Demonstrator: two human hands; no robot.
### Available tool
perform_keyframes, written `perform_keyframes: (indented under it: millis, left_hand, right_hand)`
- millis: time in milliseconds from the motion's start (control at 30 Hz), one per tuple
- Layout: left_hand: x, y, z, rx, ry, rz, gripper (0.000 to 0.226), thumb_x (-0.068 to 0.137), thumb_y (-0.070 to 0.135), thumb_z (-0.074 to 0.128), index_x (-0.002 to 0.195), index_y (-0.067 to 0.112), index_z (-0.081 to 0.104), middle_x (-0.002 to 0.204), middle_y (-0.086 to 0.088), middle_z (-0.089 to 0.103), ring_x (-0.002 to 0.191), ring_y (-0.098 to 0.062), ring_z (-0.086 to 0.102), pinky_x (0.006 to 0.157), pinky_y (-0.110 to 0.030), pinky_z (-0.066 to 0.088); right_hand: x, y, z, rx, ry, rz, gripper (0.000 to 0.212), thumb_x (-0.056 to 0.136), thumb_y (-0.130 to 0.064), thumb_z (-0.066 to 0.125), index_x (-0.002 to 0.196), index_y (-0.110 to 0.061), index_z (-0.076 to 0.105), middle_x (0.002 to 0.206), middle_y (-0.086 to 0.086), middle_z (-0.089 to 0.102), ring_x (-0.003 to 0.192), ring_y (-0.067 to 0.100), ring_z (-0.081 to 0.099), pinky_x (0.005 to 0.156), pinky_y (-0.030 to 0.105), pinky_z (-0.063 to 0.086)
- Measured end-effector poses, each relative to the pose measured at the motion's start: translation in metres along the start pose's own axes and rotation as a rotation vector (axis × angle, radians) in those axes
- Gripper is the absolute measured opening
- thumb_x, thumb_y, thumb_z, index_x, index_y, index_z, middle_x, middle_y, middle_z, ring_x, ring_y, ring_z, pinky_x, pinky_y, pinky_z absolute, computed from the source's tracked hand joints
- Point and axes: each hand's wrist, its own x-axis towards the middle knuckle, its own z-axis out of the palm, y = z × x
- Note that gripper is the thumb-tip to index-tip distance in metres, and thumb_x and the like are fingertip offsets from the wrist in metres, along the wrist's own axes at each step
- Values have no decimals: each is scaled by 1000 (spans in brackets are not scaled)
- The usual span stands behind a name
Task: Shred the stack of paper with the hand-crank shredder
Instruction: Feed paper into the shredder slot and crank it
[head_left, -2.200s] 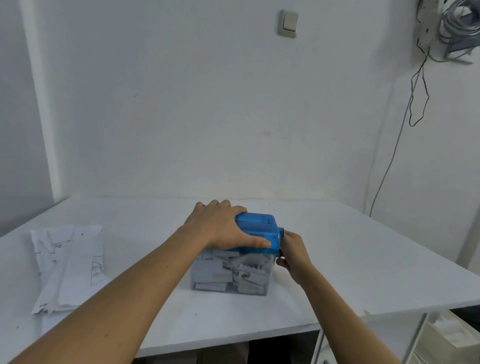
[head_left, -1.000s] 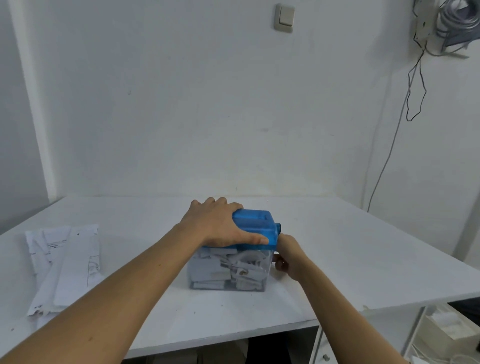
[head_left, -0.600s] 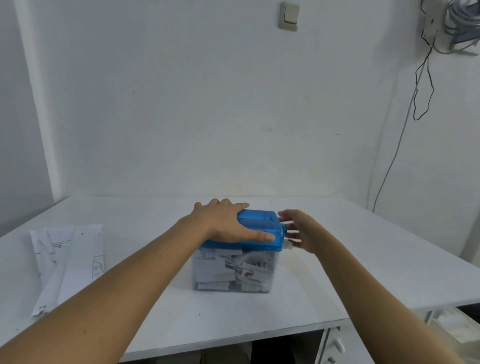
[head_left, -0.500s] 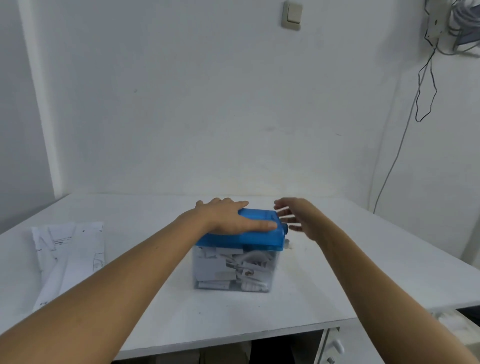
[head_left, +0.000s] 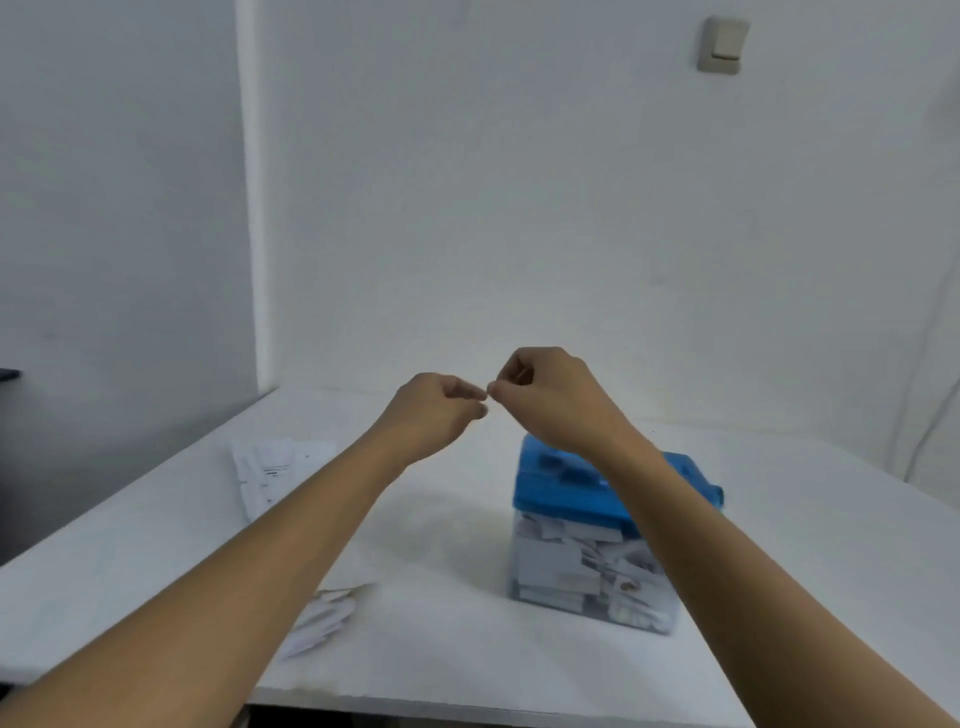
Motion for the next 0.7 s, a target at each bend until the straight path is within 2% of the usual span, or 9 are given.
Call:
perform_keyframes:
  millis: [67, 167, 267, 333, 400, 433, 533, 600, 700]
  left_hand:
    - [-6, -29, -30, -13, 47, -48, 12, 95, 24, 68, 105, 26, 73, 110, 4, 72, 107, -12, 65, 78, -22, 45]
    - [-15, -68, -67, -40, 111, -137, 13, 96, 21, 67, 106, 24, 74, 105, 7, 71, 96, -5, 65, 69, -19, 43]
    - [-23, -106, -97, 7, 183, -217, 12, 96, 20, 67, 102, 27, 74, 105, 9, 70, 100, -8, 65, 78, -25, 47]
    - [-29, -128, -109, 55, 217, -258, 10, 95, 21, 68, 100, 27, 74, 106, 8, 70, 103, -11, 64, 83, -27, 47]
    - [-38, -151, -116, 121, 250, -300, 6, 94, 23, 68, 98, 24, 72, 104, 7, 69, 100, -12, 64, 77, -25, 46]
    - [-43, -160, -117, 163, 256, -322, 4, 94, 24, 69, 96, 22, 71, 102, 6, 68, 98, -12, 63, 74, -25, 45]
    - [-53, -182, -114, 269, 195, -371, 16, 93, 33, 70, 94, 17, 66, 96, 4, 67, 89, -12, 61, 68, -26, 43]
    - [-58, -191, -108, 321, 165, -368, 17, 93, 38, 70, 92, 22, 64, 95, 6, 66, 87, -9, 60, 71, -28, 44]
    - [-66, -200, -97, 408, 241, -303, 16, 92, 44, 67, 90, 31, 58, 91, 12, 64, 85, -7, 59, 70, -29, 45]
  right_hand:
    - [-2, -16, 27, 12, -21, -56, 9, 90, -32, 61, 86, -26, 66, 85, -12, 67, 78, 8, 63, 72, 32, 55]
    - [-6, -31, 72, 9, -91, -98, 10, 88, -34, 61, 84, -26, 65, 88, -12, 66, 82, 11, 64, 77, 34, 55]
    - [-6, -37, 120, -49, -246, -80, 13, 86, -37, 61, 87, -24, 63, 94, -6, 67, 87, 17, 65, 81, 37, 56]
    - [-8, -35, 145, -117, -346, -36, 27, 88, -43, 61, 101, -20, 63, 103, -4, 66, 95, 21, 64, 82, 37, 54]
    - [-9, -33, 171, -200, -424, 18, 51, 88, -59, 59, 116, -16, 58, 116, -1, 61, 106, 24, 61, 81, 36, 47]
    - [-10, -32, 184, -237, -448, 37, 59, 86, -67, 57, 116, -16, 57, 117, 1, 59, 108, 25, 60, 81, 36, 45]
    - [-12, -28, 213, -282, -446, 67, 63, 79, -79, 55, 96, -18, 51, 106, 1, 57, 102, 25, 60, 77, 36, 43]
    - [-13, -26, 221, -273, -432, 79, 66, 76, -79, 58, 102, -19, 52, 111, 2, 57, 105, 25, 59, 78, 37, 43]
    - [-13, -25, 224, -250, -420, 102, 67, 79, -71, 61, 120, -18, 53, 120, 0, 54, 109, 23, 57, 85, 38, 46]
